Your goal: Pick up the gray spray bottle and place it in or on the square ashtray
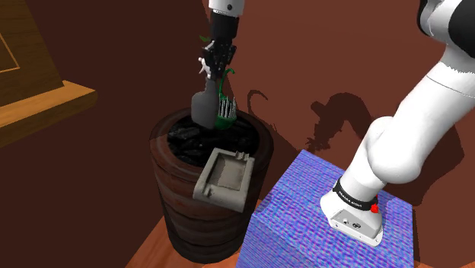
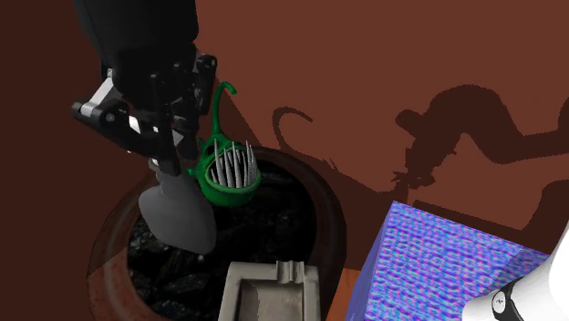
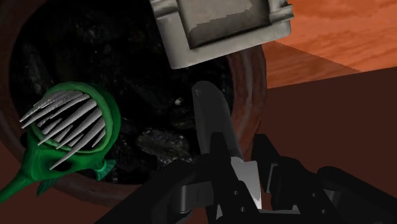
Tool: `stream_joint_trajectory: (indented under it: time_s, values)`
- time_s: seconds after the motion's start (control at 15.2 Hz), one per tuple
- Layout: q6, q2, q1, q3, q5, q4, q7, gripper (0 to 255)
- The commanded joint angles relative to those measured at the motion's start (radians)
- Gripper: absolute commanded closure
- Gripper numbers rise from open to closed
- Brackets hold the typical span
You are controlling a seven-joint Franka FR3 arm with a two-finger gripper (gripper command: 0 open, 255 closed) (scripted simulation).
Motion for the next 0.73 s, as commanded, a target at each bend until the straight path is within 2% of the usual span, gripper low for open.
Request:
stream_joint_trajectory:
  time_s: [0.0, 0.53, 0.66]
  values:
    - [-0.02, -0.062, 0.009, 0.009, 0.011, -0.04, 0.017, 255]
    - [-0.126, -0.303, 0.051, 0.043, 0.06, -0.167, 0.085, 255]
    - [-0.12, -0.319, 0.054, 0.046, 0.064, -0.188, 0.089, 255]
